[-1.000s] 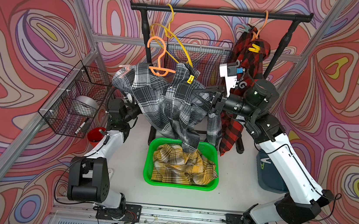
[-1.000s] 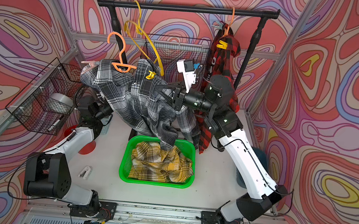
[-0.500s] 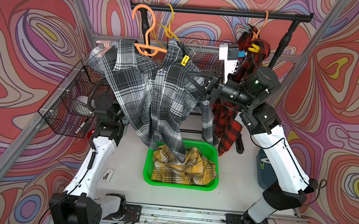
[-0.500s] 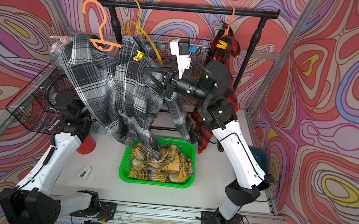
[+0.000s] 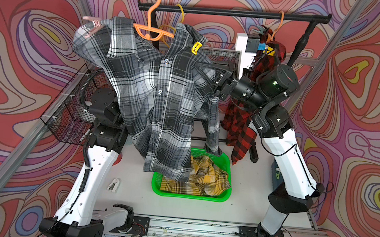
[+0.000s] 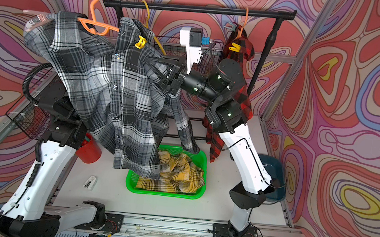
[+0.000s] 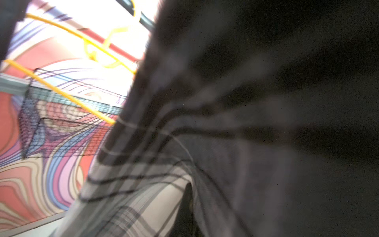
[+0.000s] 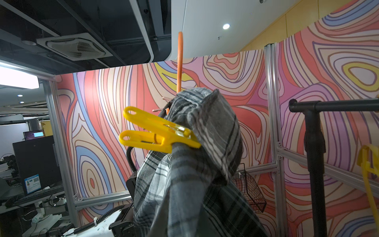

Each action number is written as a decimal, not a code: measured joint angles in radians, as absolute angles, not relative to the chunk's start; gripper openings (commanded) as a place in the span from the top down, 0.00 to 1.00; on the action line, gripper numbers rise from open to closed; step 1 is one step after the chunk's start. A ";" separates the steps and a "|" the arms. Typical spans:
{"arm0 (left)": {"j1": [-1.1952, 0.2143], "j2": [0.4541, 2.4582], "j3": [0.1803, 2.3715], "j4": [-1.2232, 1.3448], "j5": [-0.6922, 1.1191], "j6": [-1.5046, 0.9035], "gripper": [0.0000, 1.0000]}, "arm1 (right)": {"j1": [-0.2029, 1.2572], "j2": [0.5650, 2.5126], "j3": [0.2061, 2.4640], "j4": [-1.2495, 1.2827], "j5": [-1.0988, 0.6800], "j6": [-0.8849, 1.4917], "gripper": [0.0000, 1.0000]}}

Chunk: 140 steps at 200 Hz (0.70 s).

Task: Remove the clothespins securing long-sleeve shirts to the hanger
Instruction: Place the long-sleeve shirt at the bin.

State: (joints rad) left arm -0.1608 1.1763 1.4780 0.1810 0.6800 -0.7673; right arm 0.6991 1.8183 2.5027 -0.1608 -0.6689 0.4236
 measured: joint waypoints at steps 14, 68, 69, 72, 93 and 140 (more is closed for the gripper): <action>-0.181 1.180 1.507 0.162 0.678 -0.766 1.00 | 0.702 1.824 2.517 -0.142 -0.667 0.436 1.00; -0.240 1.188 1.531 0.110 0.665 -0.751 1.00 | 0.709 1.738 2.343 -0.090 -0.640 0.446 1.00; -0.241 1.188 1.530 0.110 0.665 -0.751 1.00 | 0.709 1.734 2.336 -0.090 -0.639 0.446 1.00; -0.243 1.187 1.523 0.111 0.662 -0.751 1.00 | 0.709 1.719 2.307 -0.087 -0.634 0.445 1.00; -0.268 1.181 1.460 0.112 0.649 -0.752 1.00 | 0.710 1.616 2.120 -0.078 -0.597 0.430 1.00; -0.370 1.190 1.269 0.110 0.593 -0.751 1.00 | 0.710 1.413 1.761 -0.062 -0.485 0.402 1.00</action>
State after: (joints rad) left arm -0.3702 1.1896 1.2694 0.1104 0.5930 -0.7513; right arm 0.7105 1.4132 1.7611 -0.0620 -0.4847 0.4015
